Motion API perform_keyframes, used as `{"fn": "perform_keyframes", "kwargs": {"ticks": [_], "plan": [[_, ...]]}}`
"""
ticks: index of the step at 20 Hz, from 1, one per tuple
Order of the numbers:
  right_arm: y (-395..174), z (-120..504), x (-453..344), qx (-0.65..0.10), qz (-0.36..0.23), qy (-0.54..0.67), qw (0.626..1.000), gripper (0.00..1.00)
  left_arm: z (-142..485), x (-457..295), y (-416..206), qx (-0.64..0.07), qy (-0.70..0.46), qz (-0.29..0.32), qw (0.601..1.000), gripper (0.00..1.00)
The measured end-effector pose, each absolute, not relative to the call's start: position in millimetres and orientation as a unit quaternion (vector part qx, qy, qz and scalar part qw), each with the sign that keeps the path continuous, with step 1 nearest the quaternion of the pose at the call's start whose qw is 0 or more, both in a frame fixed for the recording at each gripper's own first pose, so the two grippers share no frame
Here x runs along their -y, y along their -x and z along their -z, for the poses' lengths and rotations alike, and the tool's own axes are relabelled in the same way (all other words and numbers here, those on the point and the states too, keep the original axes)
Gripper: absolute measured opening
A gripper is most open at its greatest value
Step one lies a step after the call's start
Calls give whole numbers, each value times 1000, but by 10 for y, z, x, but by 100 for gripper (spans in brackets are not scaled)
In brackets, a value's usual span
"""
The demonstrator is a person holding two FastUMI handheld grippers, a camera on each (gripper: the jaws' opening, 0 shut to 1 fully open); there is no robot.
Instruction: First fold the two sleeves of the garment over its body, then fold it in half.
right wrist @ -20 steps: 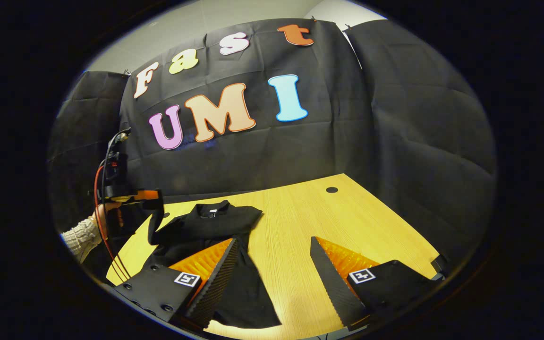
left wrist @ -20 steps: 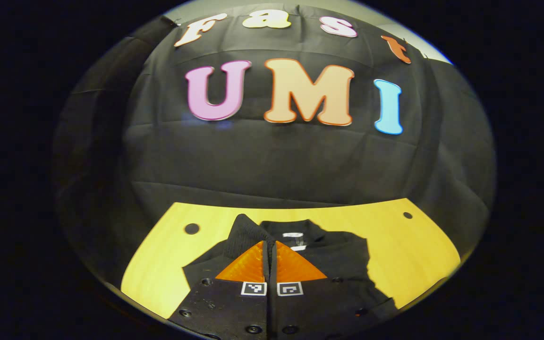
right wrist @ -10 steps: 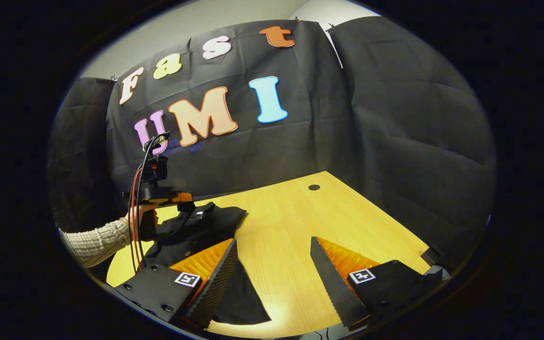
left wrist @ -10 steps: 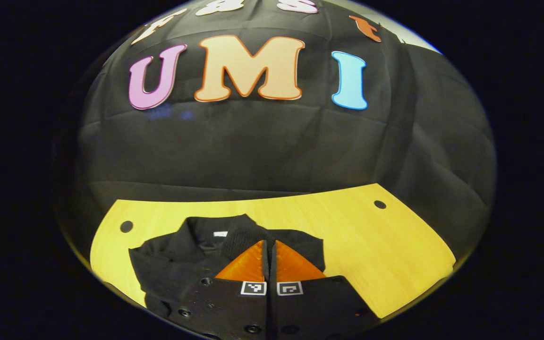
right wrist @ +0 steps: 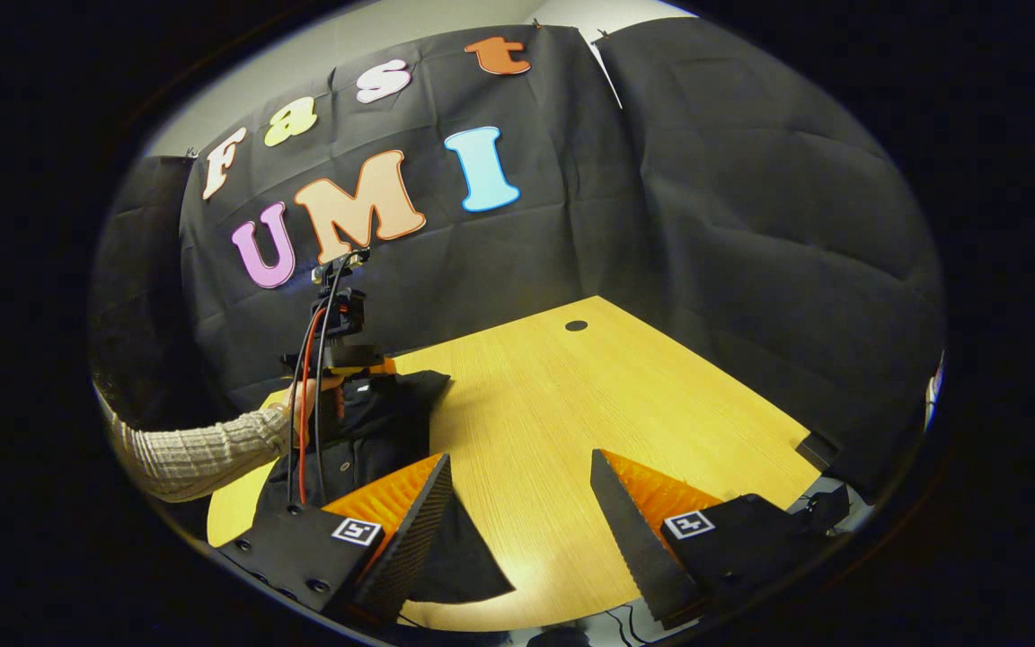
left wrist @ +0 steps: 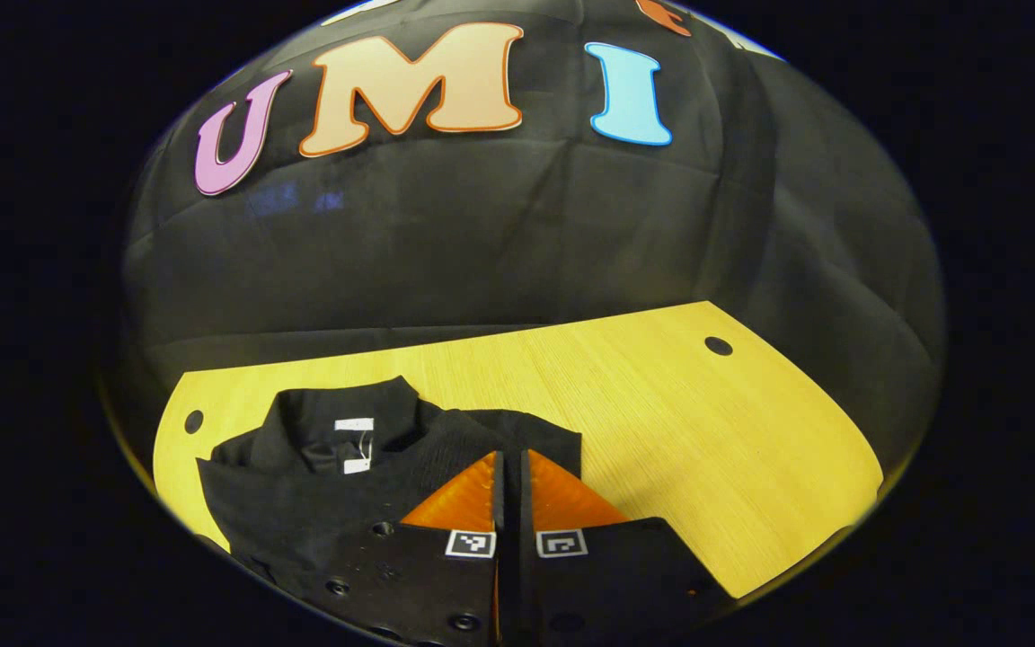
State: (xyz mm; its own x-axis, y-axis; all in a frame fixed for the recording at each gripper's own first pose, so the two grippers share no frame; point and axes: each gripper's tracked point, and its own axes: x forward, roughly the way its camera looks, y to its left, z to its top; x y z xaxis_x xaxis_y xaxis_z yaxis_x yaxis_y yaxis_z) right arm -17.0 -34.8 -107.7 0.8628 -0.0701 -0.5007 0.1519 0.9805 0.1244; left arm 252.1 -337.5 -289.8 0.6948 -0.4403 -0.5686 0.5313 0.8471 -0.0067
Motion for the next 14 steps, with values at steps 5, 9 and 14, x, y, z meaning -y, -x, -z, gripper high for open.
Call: {"fn": "perform_keyframes", "kwargs": {"ticks": [5,9,14], "plan": [[188,1084,346,-256,41,-82,962,98,2624,3510,-2386,-269,-80,282,918,55],[166,1117,292,-259,2,-66,964,98,2146,3335,-2336,-224,-83,252,938,94],[95,1116,163,-259,-81,-44,961,98,1458,2829,-2118,-156,-59,211,963,95]]}}
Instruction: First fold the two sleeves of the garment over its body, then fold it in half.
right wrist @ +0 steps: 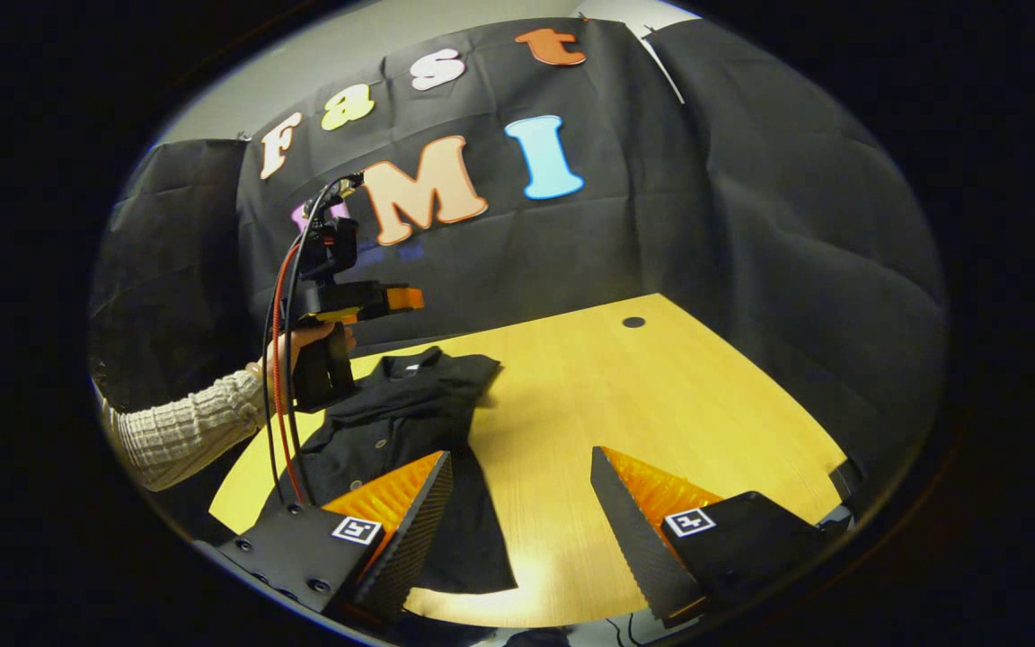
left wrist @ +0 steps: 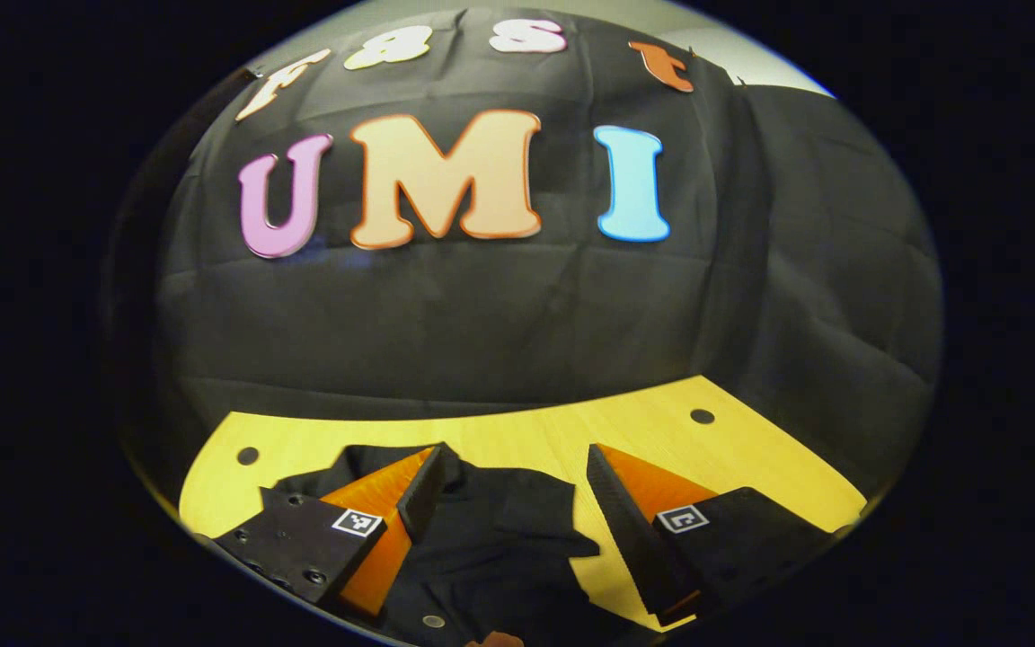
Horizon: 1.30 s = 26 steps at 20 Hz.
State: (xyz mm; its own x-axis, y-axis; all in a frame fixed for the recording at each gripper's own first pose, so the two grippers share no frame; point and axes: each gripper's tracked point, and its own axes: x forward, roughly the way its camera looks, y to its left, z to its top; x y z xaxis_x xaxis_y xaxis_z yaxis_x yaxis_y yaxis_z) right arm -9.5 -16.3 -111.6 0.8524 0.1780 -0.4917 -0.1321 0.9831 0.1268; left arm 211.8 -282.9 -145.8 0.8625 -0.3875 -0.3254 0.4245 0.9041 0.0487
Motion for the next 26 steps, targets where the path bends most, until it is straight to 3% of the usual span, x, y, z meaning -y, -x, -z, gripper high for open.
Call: {"fn": "perform_keyframes", "kwargs": {"ticks": [6,11,12,13,24,25,26], "plan": [[49,1173,-43,-257,-149,-12,955,98,1257,1836,-1527,-124,-48,134,982,94],[147,1399,-209,-274,-167,19,947,98,1387,932,-852,-134,-80,86,984,94],[191,1466,-262,-277,-168,23,946,93,1468,772,-717,-142,-84,80,983,94],[225,1535,-320,-280,-169,28,945,98,1541,629,-587,-150,-86,76,982,94],[448,2380,-671,-325,-157,93,928,98,2800,-528,604,-297,-119,51,946,95],[445,2446,-663,-330,-151,93,927,93,2914,-570,671,-312,-121,50,941,95],[448,2503,-644,-335,-145,92,926,98,3020,-618,747,-325,-122,50,937,95]]}}
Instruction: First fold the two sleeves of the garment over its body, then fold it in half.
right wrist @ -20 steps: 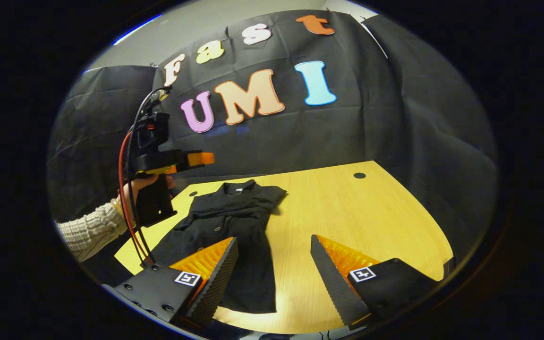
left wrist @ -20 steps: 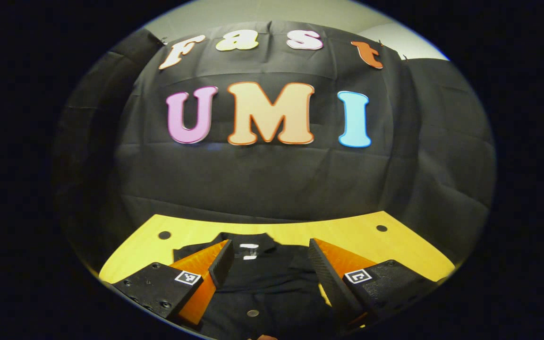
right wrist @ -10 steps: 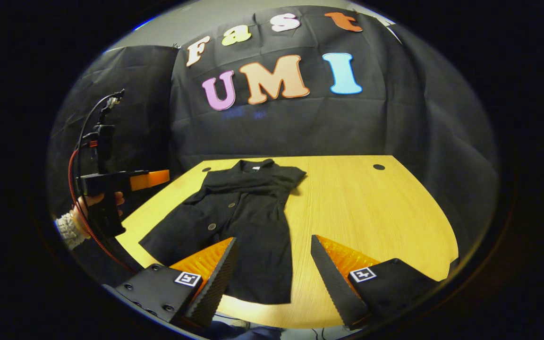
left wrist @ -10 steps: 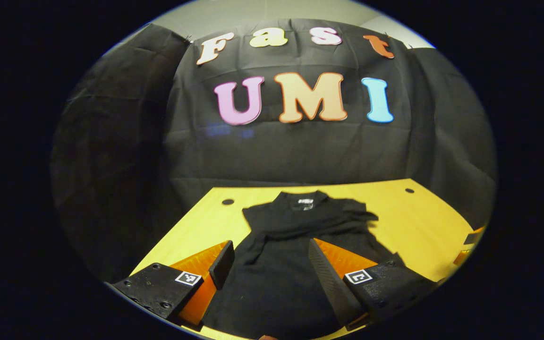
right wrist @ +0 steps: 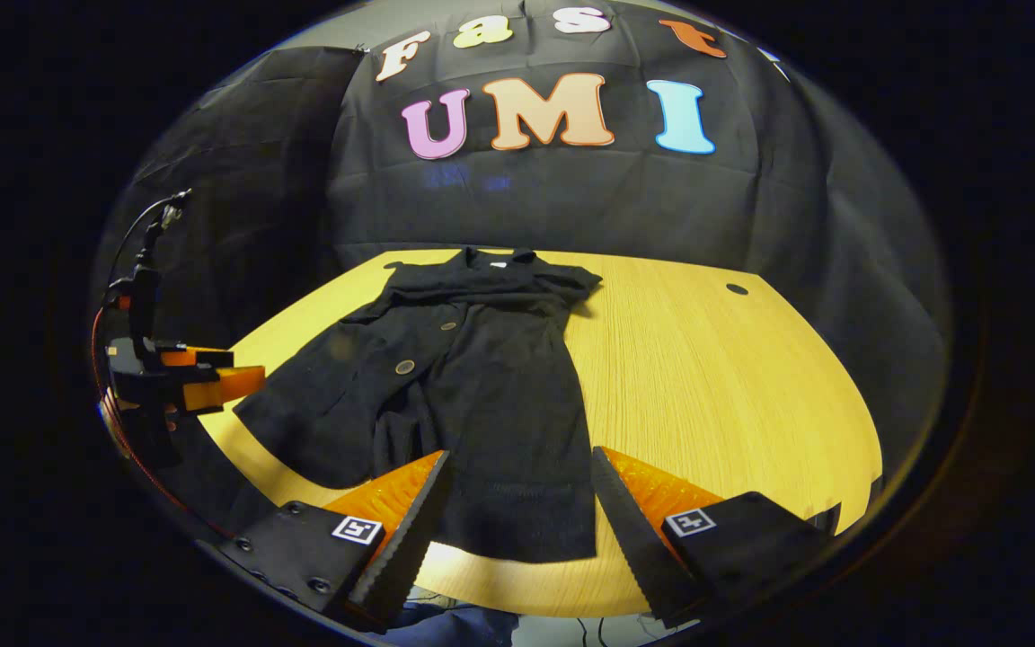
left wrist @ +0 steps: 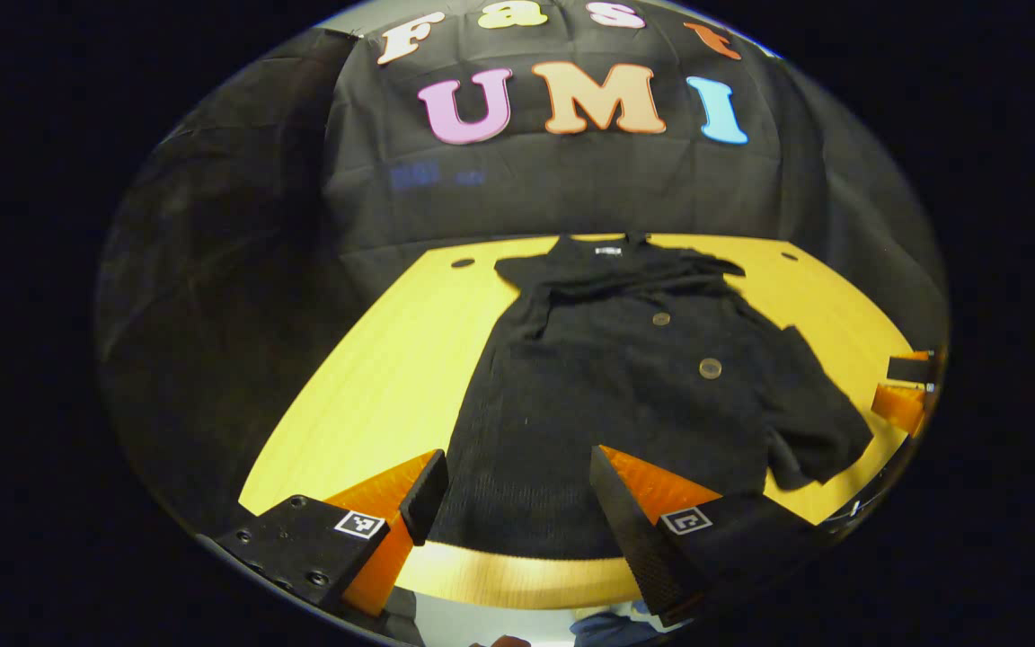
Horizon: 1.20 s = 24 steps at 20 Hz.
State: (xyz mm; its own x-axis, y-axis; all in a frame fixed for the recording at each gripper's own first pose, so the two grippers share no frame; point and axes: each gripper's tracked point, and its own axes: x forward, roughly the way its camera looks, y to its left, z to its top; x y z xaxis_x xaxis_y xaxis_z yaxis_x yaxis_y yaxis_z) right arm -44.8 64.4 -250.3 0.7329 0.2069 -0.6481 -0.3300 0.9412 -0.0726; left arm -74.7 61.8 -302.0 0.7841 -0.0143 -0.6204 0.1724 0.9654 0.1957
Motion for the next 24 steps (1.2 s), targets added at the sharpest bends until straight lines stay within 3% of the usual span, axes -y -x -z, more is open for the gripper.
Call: {"fn": "perform_keyframes", "kwargs": {"ticks": [5,6,9,10,11,15,18,20,21,24], "plan": [[470,2798,-569,-370,-118,79,918,98,3368,-759,939,-368,-118,42,921,96],[477,2859,-561,-378,-111,76,916,94,3415,-793,965,-373,-115,38,920,96],[514,3030,-531,-400,-97,79,908,99,3443,-781,966,-373,-101,36,922,96],[567,3091,-527,-410,-93,80,904,94,3441,-781,972,-369,-96,37,924,95],[573,3072,-528,-406,-91,84,906,98,3474,-776,977,-371,-90,39,923,95],[599,3077,-534,-395,-81,78,912,99,3482,-752,982,-372,-75,43,924,96],[632,3107,-592,-391,-84,74,914,91,3511,-692,985,-377,-76,53,921,93],[643,3126,-688,-388,-93,77,914,80,3528,-631,980,-381,-75,61,919,82],[655,3129,-741,-386,-96,80,914,67,3523,-595,981,-381,-72,65,920,69],[677,3160,-822,-384,-94,72,916,43,3529,-523,996,-375,-75,75,921,30]]}}
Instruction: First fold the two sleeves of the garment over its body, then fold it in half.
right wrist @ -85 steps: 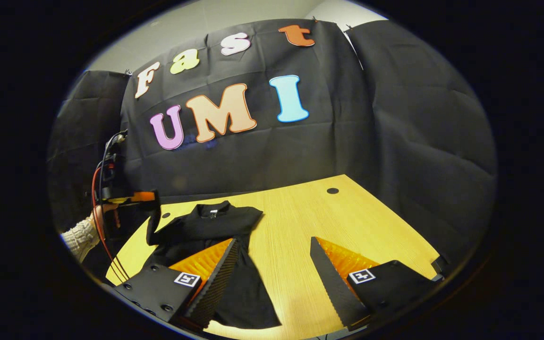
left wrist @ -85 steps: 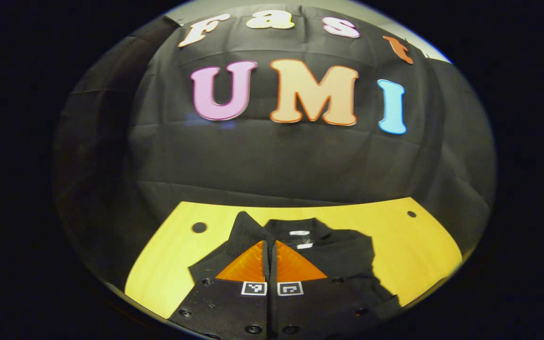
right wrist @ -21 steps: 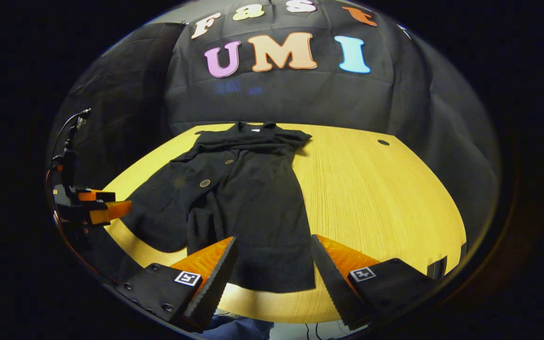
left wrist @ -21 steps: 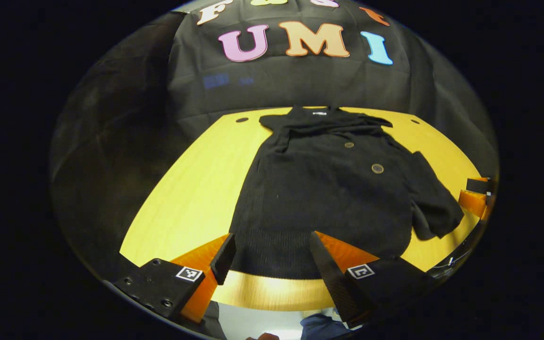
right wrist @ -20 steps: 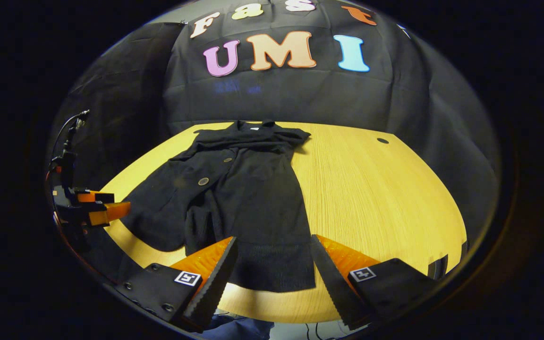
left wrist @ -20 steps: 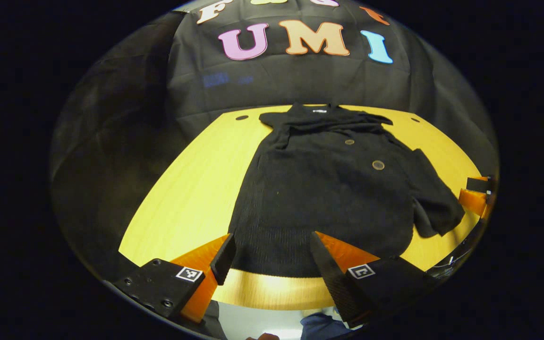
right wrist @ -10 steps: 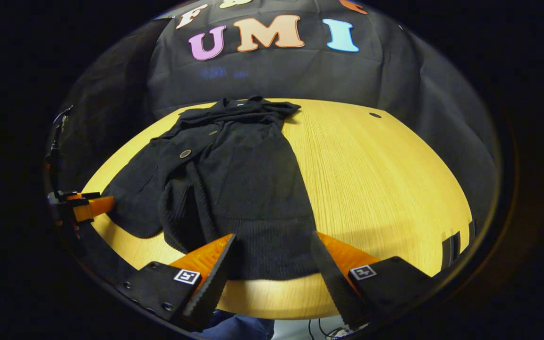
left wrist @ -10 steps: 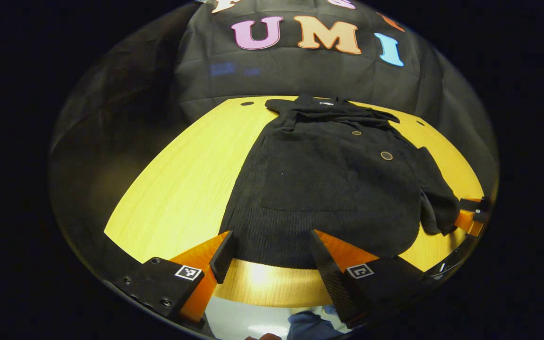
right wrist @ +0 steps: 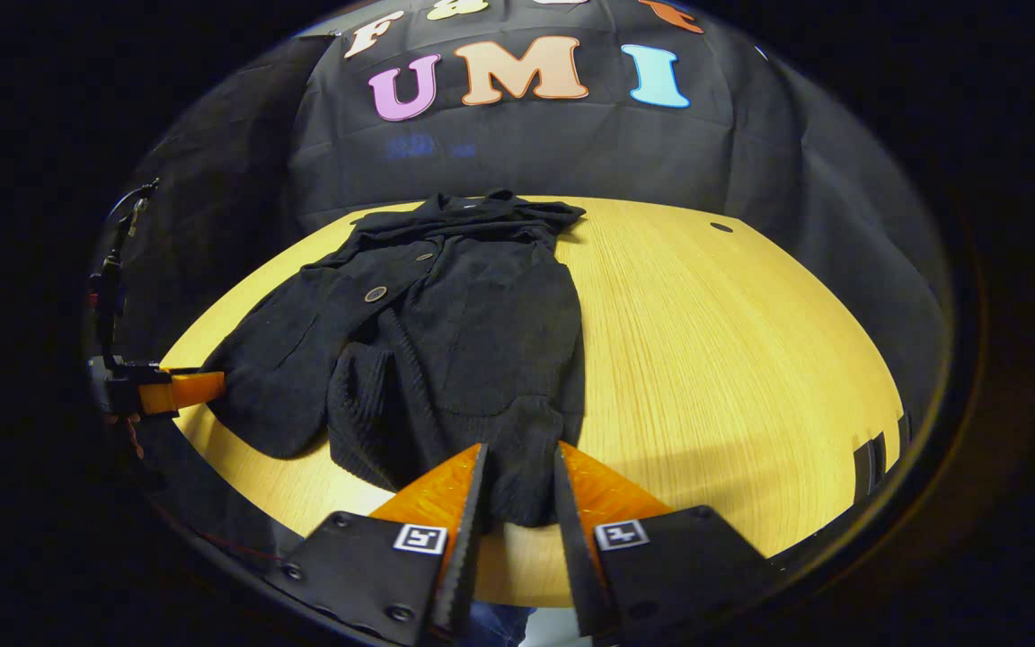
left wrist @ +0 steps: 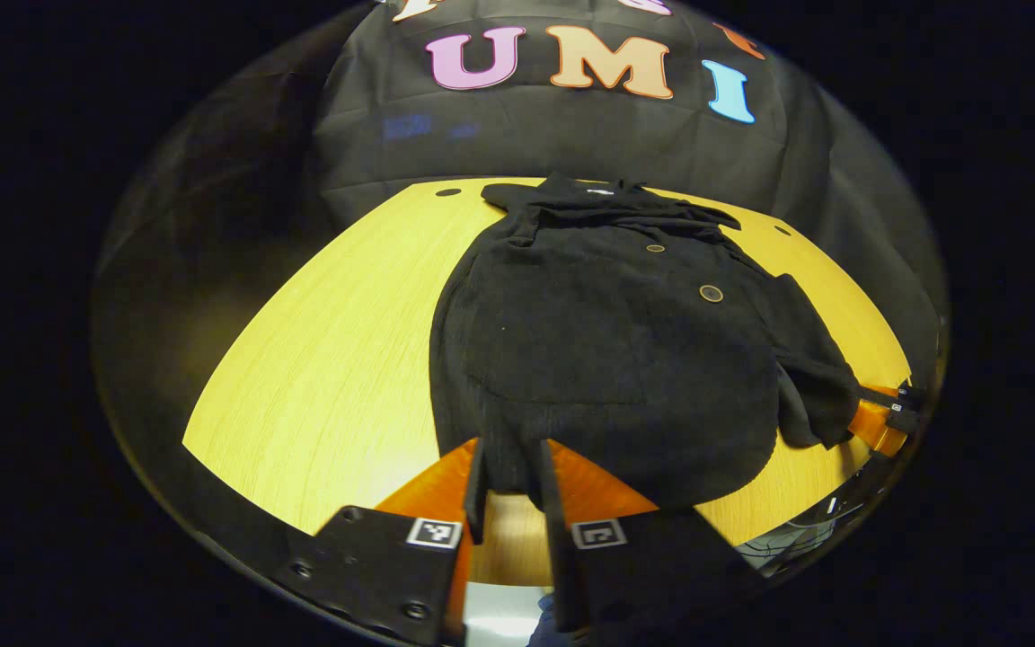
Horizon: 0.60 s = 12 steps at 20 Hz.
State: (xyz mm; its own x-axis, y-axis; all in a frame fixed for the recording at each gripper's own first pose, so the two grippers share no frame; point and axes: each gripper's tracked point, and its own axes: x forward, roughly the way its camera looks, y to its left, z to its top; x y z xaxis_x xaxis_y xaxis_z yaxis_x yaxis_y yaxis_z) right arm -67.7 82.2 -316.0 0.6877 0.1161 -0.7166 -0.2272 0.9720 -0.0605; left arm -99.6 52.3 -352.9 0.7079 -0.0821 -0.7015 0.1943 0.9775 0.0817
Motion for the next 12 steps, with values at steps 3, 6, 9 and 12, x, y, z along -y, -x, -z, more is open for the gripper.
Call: {"fn": "perform_keyframes", "kwargs": {"ticks": [3,6,9,12], "plan": [[685,3166,-899,-387,-89,60,916,19,3536,-497,994,-365,-81,78,924,4],[693,3155,-903,-393,-86,77,912,14,3546,-487,996,-370,-81,86,921,0],[682,3139,-907,-402,-85,91,907,9,3546,-490,983,-393,-68,90,912,0],[695,3146,-905,-412,-73,70,906,9,3541,-496,979,-408,-45,93,907,0]]}}
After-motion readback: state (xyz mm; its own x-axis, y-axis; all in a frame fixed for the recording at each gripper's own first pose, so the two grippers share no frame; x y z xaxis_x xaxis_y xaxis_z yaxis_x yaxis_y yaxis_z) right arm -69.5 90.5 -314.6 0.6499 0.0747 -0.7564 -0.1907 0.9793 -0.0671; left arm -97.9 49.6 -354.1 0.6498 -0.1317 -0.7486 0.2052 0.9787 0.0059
